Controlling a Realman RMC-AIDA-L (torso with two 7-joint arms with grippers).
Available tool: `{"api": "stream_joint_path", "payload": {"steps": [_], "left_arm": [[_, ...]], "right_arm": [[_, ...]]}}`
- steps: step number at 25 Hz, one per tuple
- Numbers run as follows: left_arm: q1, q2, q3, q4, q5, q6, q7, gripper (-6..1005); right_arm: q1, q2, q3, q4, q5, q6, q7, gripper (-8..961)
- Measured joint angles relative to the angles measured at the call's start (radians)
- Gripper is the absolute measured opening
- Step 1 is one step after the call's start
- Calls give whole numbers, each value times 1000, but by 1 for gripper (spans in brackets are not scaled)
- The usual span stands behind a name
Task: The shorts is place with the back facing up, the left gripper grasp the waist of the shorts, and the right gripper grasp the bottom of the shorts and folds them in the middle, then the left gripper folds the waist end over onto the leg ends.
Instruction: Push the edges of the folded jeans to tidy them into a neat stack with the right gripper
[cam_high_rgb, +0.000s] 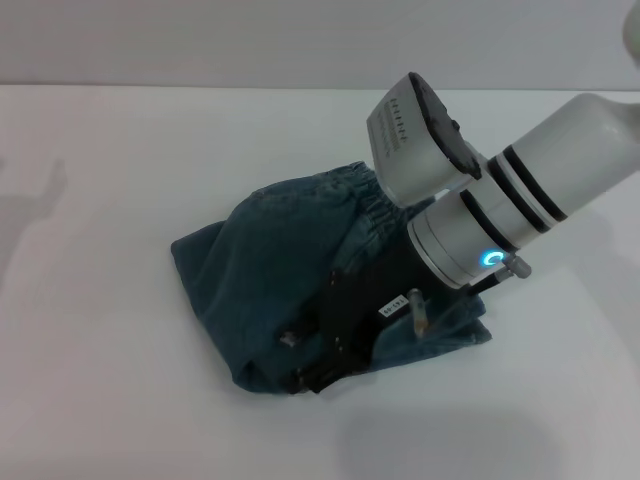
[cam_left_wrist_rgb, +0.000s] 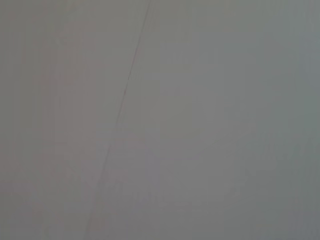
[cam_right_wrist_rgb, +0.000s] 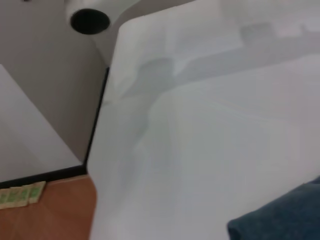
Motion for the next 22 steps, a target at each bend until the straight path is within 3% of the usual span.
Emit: {"api": "stream_joint_path", "payload": {"steps": [22], "left_arm": [[-3,1,-14,0,-2,1,1,824]], "right_arm": [[38,4,-127,37,54,214,30,591]]}}
